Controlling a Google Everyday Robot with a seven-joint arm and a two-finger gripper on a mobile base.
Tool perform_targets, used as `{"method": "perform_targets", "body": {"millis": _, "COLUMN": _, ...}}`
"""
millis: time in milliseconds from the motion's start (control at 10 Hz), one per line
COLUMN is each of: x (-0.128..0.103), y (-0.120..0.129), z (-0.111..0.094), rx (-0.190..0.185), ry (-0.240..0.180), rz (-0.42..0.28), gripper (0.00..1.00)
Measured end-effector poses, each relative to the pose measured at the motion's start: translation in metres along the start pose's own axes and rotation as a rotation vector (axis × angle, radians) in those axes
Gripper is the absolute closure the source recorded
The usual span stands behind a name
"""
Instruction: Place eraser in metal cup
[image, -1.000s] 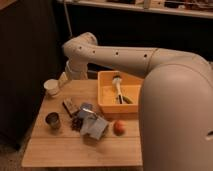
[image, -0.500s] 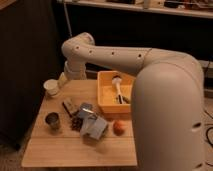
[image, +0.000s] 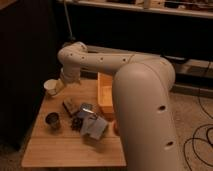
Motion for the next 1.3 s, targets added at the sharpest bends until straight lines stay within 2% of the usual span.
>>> {"method": "perform_targets", "body": {"millis": 500, "x": 0.007, "y": 0.022, "z": 0.037, "rx": -0.044, "ry": 0.040, "rz": -0.015, "gripper": 0.20}}
{"method": "perform_targets", "body": {"millis": 700, "x": 0.017, "y": 0.025, "z": 0.059, "rx": -0.046, "ry": 0.058, "rz": 0.001, "gripper": 0.20}}
{"method": "perform_targets", "body": {"millis": 1000, "x": 0.026, "y": 0.026, "z": 0.073, "rx": -0.040, "ry": 0.073, "rz": 0.029, "gripper": 0.20}}
{"method": "perform_targets", "body": {"millis": 1300, "x": 0.030, "y": 0.027, "z": 0.091, "rx": -0.017, "ry": 0.096, "rz": 0.028, "gripper": 0.20}}
